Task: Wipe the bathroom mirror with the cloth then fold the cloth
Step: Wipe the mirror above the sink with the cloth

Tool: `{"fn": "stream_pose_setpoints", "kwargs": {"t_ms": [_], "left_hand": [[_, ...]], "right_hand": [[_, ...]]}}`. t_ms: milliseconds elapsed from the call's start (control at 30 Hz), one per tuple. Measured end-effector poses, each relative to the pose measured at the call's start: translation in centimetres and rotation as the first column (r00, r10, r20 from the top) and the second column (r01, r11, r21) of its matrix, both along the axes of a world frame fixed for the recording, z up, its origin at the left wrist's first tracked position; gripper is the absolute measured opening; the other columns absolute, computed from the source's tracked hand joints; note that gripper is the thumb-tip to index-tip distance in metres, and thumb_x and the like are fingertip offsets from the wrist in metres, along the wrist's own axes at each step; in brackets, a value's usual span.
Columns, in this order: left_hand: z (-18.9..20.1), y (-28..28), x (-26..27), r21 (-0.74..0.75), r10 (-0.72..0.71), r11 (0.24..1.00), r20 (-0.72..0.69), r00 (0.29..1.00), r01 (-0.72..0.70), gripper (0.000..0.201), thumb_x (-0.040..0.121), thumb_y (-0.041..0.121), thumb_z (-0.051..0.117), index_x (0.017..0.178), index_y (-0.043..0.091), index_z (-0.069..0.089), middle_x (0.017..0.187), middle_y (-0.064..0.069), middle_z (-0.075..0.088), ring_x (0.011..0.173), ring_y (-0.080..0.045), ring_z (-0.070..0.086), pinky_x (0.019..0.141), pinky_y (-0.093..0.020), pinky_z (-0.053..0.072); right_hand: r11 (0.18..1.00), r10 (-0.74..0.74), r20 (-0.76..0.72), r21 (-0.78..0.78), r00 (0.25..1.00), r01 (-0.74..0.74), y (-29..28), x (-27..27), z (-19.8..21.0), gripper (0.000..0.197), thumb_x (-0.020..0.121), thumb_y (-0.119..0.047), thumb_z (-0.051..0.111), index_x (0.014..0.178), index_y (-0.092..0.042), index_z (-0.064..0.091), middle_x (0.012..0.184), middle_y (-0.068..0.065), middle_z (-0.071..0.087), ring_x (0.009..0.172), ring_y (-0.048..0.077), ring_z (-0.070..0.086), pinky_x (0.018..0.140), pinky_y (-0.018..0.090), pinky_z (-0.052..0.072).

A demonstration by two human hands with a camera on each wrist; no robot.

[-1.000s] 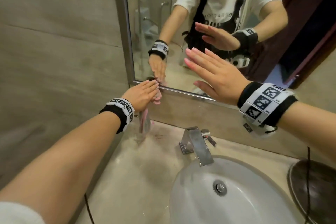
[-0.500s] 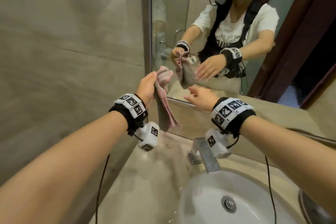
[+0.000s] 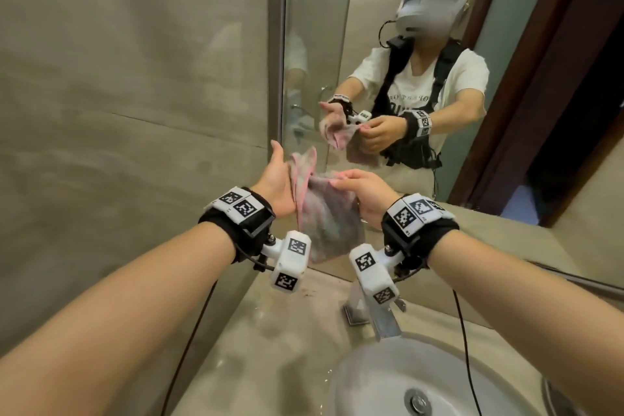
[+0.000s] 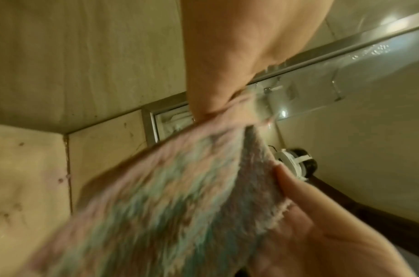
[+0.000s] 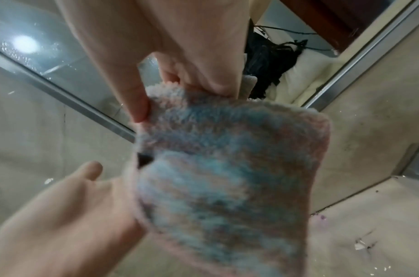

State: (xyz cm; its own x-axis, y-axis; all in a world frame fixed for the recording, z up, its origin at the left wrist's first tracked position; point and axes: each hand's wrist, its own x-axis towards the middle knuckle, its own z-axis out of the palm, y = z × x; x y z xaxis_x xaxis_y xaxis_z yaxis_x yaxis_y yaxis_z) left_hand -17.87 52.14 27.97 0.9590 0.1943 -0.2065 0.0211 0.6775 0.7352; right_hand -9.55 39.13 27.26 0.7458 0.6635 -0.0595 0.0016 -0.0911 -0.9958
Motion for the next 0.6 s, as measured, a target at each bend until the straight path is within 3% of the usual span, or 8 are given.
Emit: {"fn": "stream_pose_setpoints", "kwargs": {"t_ms": [33, 100, 200, 233, 333, 433, 500, 600], "left_hand": [[-0.2, -0.1, -0.3, 0.051, -0.092, 0.994, -0.063, 0.994, 0.095, 0.096, 0.084, 0.075, 0.009, 0.099, 0.004, 0.071, 0.094, -0.014, 0.068, 0.079, -0.026, 0.070, 0.077, -0.040, 0.055], [-0.2, -0.5, -1.0, 0.123, -0.164, 0.974, -0.198, 0.966, 0.191, 0.075, 0.089, 0.063, 0.034, 0.083, 0.001, 0.074, 0.088, -0.017, 0.069, 0.075, -0.026, 0.071, 0.070, -0.037, 0.058], [-0.2, -0.9, -1.4, 0.279, -0.063, 0.946, -0.347, 0.936, 0.167, 0.019, 0.089, 0.024, 0.061, 0.094, 0.005, 0.061, 0.082, -0.013, 0.067, 0.072, -0.018, 0.065, 0.061, -0.027, 0.058], [-0.1, -0.8, -1.4, 0.337, -0.034, 0.928, -0.352, 0.935, 0.160, 0.015, 0.088, 0.013, 0.062, 0.102, 0.007, 0.058, 0.085, -0.013, 0.070, 0.073, -0.016, 0.067, 0.061, -0.024, 0.057], [-0.4, -0.5, -0.7, 0.461, 0.087, 0.887, -0.252, 0.964, 0.040, 0.071, 0.082, -0.010, 0.060, 0.141, 0.019, 0.034, 0.122, -0.015, 0.060, 0.091, -0.021, 0.067, 0.066, -0.027, 0.056], [-0.2, -0.4, -0.7, 0.611, 0.103, 0.792, -0.146, 0.984, 0.008, 0.048, 0.087, -0.007, 0.055, 0.133, 0.007, 0.050, 0.094, -0.006, 0.063, 0.075, -0.015, 0.062, 0.069, -0.025, 0.056], [-0.1, -0.1, -0.8, 0.756, 0.103, 0.655, -0.080, 0.991, -0.007, 0.030, 0.090, 0.001, 0.056, 0.120, -0.002, 0.059, 0.090, -0.008, 0.063, 0.077, -0.017, 0.060, 0.067, -0.025, 0.055], [0.3, -0.2, -0.7, 0.911, 0.036, 0.413, -0.019, 0.999, 0.002, 0.019, 0.086, 0.024, 0.066, 0.089, 0.006, 0.064, 0.080, -0.006, 0.057, 0.075, -0.016, 0.054, 0.065, -0.028, 0.045]], "right_hand": [[1.000, -0.029, 0.027, 0.012, 0.999, 0.029, -0.1, 0.1, 0.2, 0.021, 0.085, 0.001, 0.060, 0.072, -0.013, 0.053, 0.076, 0.003, 0.058, 0.071, 0.013, 0.055, 0.059, 0.019, 0.045], [0.997, -0.073, 0.112, 0.002, 0.991, 0.074, -0.2, 0.3, 0.6, 0.024, 0.084, 0.003, 0.060, 0.068, -0.014, 0.053, 0.076, 0.001, 0.058, 0.071, 0.011, 0.054, 0.060, 0.019, 0.041], [0.980, -0.196, 0.201, -0.003, 0.960, 0.201, -0.5, 0.9, 0.8, 0.025, 0.083, 0.001, 0.062, 0.066, -0.015, 0.053, 0.072, 0.000, 0.056, 0.068, 0.010, 0.051, 0.061, 0.019, 0.039], [0.970, -0.234, 0.239, -0.004, 0.942, 0.242, -0.7, 1.0, 0.9, 0.025, 0.083, 0.000, 0.063, 0.066, -0.015, 0.053, 0.070, -0.001, 0.055, 0.065, 0.009, 0.050, 0.060, 0.017, 0.039], [0.962, -0.264, 0.372, 0.028, 0.890, 0.273, -1.0, 0.8, 1.4, 0.026, 0.084, -0.003, 0.064, 0.066, -0.016, 0.050, 0.065, -0.003, 0.053, 0.060, 0.004, 0.047, 0.053, 0.008, 0.040], [0.963, -0.267, 0.400, 0.064, 0.877, 0.263, -1.1, 1.0, 1.9, 0.027, 0.085, -0.005, 0.063, 0.066, -0.018, 0.048, 0.070, -0.003, 0.054, 0.065, 0.006, 0.050, 0.061, 0.015, 0.042], [0.960, -0.273, 0.450, 0.073, 0.850, 0.270, -1.0, 1.2, 2.3, 0.028, 0.083, -0.008, 0.066, 0.066, -0.020, 0.047, 0.068, -0.001, 0.054, 0.067, 0.011, 0.050, 0.066, 0.022, 0.042], [0.965, -0.242, 0.549, 0.051, 0.800, 0.256, -0.6, 1.1, 3.0, 0.029, 0.082, -0.013, 0.069, 0.066, -0.023, 0.046, 0.068, -0.003, 0.056, 0.069, 0.013, 0.052, 0.069, 0.025, 0.045]]}}
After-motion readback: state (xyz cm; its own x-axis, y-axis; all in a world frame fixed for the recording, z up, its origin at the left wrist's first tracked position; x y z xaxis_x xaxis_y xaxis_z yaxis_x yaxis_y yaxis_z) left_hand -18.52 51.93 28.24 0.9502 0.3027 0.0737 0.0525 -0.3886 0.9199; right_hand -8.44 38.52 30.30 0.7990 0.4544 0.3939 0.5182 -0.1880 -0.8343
